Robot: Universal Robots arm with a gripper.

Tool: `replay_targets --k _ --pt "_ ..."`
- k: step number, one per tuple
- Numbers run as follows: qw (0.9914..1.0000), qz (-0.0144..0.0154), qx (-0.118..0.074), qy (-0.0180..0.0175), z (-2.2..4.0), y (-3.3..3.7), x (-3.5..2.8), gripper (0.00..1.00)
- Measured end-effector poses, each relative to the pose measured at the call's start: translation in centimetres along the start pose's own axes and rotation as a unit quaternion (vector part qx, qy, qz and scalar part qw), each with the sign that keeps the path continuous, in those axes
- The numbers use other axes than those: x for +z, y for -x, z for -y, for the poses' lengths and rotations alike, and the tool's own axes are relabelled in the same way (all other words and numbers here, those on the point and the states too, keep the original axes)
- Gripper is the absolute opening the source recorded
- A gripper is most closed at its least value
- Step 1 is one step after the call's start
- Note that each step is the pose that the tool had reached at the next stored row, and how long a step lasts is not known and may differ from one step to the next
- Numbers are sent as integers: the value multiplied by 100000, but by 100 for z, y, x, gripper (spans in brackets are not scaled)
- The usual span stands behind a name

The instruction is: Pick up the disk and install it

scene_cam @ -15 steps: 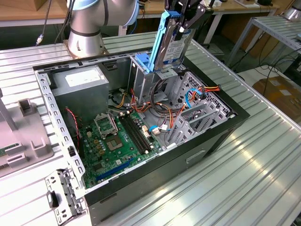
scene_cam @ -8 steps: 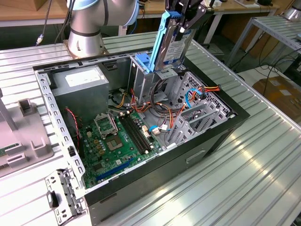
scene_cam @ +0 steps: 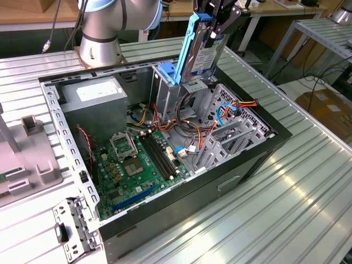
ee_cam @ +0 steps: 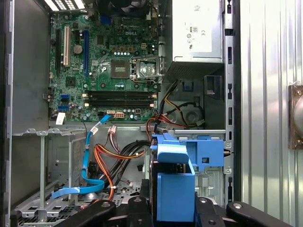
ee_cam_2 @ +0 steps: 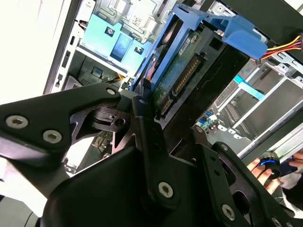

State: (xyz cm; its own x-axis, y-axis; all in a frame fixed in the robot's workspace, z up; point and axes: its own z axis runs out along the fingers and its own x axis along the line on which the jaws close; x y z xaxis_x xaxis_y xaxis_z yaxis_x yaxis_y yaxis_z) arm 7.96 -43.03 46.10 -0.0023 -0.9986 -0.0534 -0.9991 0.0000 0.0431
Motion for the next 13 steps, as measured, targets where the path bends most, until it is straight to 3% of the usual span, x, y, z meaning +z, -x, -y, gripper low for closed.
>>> replay_targets --k 13 --pt "100000 3 -1 0 7 -8 -1 36"
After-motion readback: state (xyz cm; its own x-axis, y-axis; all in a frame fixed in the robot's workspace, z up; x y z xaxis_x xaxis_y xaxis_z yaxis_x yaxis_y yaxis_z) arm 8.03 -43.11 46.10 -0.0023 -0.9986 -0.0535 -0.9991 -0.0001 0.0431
